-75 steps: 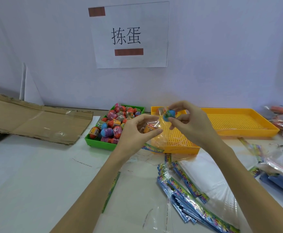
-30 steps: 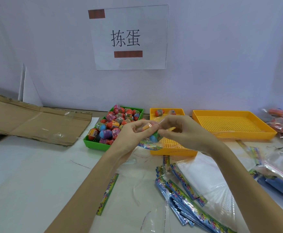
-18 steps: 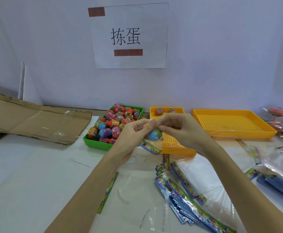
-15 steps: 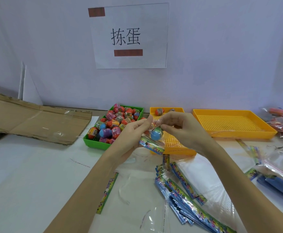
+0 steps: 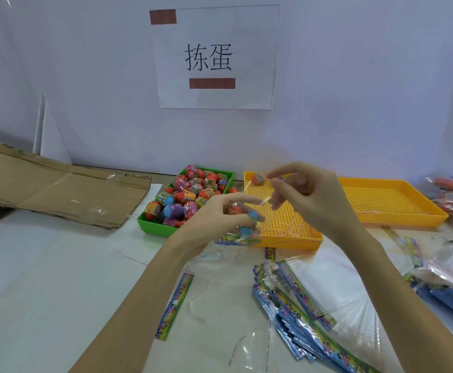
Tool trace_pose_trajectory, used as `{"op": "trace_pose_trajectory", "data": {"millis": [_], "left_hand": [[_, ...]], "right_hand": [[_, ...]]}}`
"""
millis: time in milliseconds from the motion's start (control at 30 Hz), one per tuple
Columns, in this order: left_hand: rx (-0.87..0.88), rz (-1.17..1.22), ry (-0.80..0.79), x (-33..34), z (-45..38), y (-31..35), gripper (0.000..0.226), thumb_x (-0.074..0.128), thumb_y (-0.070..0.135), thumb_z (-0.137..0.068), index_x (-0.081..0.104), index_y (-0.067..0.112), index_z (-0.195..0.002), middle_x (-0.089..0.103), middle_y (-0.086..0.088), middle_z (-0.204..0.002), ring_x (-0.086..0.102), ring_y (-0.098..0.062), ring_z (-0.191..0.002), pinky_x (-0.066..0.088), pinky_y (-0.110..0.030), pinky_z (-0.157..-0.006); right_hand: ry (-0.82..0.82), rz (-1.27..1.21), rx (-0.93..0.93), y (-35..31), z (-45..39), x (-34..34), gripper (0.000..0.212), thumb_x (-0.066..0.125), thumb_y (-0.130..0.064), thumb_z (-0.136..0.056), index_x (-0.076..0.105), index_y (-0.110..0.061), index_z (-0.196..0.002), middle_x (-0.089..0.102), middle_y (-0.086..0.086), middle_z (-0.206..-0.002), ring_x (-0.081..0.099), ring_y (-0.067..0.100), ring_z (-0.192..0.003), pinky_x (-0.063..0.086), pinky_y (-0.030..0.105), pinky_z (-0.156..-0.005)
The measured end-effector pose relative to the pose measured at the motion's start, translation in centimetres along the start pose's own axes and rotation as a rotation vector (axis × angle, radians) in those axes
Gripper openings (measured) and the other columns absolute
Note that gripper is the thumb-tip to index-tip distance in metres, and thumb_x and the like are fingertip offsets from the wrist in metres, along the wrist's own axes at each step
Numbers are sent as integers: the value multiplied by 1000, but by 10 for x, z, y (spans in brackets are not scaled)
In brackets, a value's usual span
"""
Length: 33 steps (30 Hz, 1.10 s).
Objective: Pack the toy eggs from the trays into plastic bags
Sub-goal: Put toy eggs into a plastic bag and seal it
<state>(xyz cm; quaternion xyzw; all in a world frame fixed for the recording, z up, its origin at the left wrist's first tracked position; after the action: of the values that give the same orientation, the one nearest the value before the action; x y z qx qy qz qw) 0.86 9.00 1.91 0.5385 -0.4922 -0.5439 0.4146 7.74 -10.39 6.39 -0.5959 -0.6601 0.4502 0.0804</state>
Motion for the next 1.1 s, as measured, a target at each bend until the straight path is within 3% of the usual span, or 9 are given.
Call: {"op": "trace_pose_trajectory", "data": {"millis": [133,233,333,467,567,733,867,967,1100], "left_hand": [[48,96,108,-1,-2,2,32,70,11,-98,67,21,-128,79,-2,-110,78,-26,-97,64,-35,-85],[36,142,163,-2,-1,-1,33,76,25,-95,68,17,-126,79,-7,-111,78,-28,-96,64,-42,-87],[16,138,230,-2,-2,-5,35,82,30,-89,71,16,-120,76,-14,-115,78,-27,-99,64,-44,-86],[3,106,245,-2,-2,-6,39,89,33,-82,75,22,-117,75,-7,-116,77,-15,-94,62,-26,-72],[2,83,234,-3,-1,-7,39,92,34,-79,77,28,-114,72,-2,-115,76,-10,-91,60,-21,-70],[5,82,217,-3,-1,-8,37,92,32,-79,77,30,-113,73,10,-105,72,1,-87,57,-16,-67],[-12,87,228,-1,-3,-9,36,90,32,-81,77,26,-114,75,5,-105,75,-5,-87,57,-17,-65],[-34,108,227,1,-4,-9,36,88,33,-83,76,21,-115,75,-5,-114,78,-14,-89,59,-20,-67],[-26,55,176,3,-4,-8,39,89,33,-82,74,24,-118,74,-6,-116,78,-17,-91,63,-26,-69]], "right_hand": [[211,-57,58,12,-4,-4,13,58,-7,-104,71,-8,-106,76,3,-76,76,19,-71,50,23,-52],[234,132,159,39,-13,2,18,55,-5,-103,71,-13,-107,75,1,-90,74,19,-85,56,29,-67],[26,434,249,69,-30,14,34,50,0,-102,65,-13,-130,70,7,-122,66,27,-114,53,33,-90],[-331,702,332,97,-51,30,50,43,6,-101,52,-9,-148,41,15,-159,36,34,-148,40,43,-114],[-263,757,315,107,-55,33,27,52,-4,-101,63,-3,-125,58,18,-134,51,37,-126,46,45,-100],[119,459,337,95,-49,33,22,70,-5,-93,56,-6,-110,62,10,-104,62,27,-94,39,18,-63],[315,38,433,75,-28,23,43,74,-16,-93,56,-13,-131,66,1,-106,69,15,-92,58,28,-76],[360,-155,443,65,-8,12,27,75,-17,-93,72,-13,-120,76,2,-99,75,17,-94,62,40,-91],[392,-99,357,46,9,2,24,79,-29,-91,77,-25,-114,74,-7,-97,69,15,-99,56,21,-82]]}}
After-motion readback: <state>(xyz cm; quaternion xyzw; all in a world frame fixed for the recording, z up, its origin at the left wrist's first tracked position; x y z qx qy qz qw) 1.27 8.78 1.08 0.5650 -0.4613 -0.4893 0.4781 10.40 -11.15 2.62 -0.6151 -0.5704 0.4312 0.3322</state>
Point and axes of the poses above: each hand's wrist, its own z-axis away from the middle knuckle, its own x-axis out of the palm, y = z × x, the point moved 2 cm from there along -z, towards the middle knuckle
